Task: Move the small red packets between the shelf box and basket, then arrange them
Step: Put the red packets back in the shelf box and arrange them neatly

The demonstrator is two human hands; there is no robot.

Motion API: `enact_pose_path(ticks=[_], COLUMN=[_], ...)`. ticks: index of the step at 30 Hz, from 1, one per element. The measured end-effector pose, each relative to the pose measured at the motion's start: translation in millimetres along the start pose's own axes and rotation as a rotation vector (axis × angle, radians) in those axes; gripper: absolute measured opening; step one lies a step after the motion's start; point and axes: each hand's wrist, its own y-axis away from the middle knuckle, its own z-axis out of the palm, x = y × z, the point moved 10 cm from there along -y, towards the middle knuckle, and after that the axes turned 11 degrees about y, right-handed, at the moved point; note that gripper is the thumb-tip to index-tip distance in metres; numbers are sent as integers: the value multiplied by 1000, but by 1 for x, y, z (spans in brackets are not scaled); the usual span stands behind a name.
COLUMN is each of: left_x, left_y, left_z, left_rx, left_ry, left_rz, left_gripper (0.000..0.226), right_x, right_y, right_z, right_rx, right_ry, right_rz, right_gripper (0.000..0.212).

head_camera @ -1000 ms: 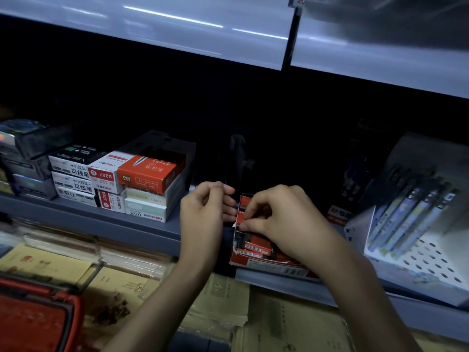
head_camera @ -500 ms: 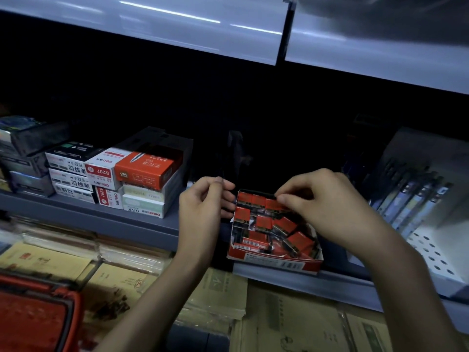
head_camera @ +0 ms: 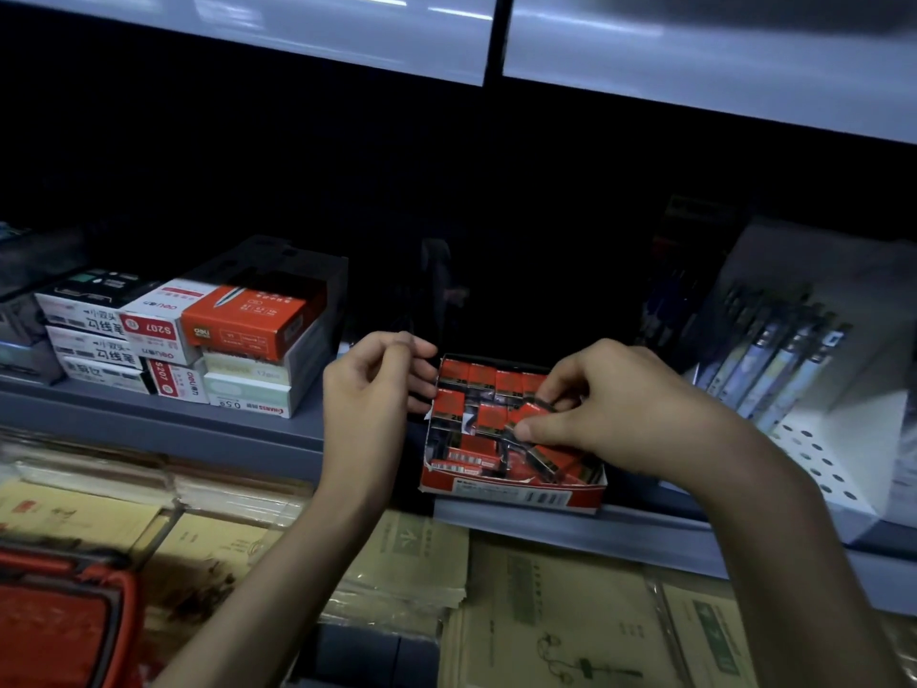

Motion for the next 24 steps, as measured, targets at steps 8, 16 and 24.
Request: enact_pose_path(ticks=[8,16,24], left_x=[14,21,10], left_y=[5,13,3], left_z=[10,31,5], left_rx=[-84,-250,-52], left_ry=[-32,-76,5], left_rz=[66,67,13], left_gripper=[21,11,12], right_x=[-11,-25,-36], right_y=[-5,-11,-20], right_z=[-10,-13,-13], right_rx=[157,291,286], right_ry=[-302,-733,-302], right_rz=[-148,-248,-280], right_gripper=[21,20,17])
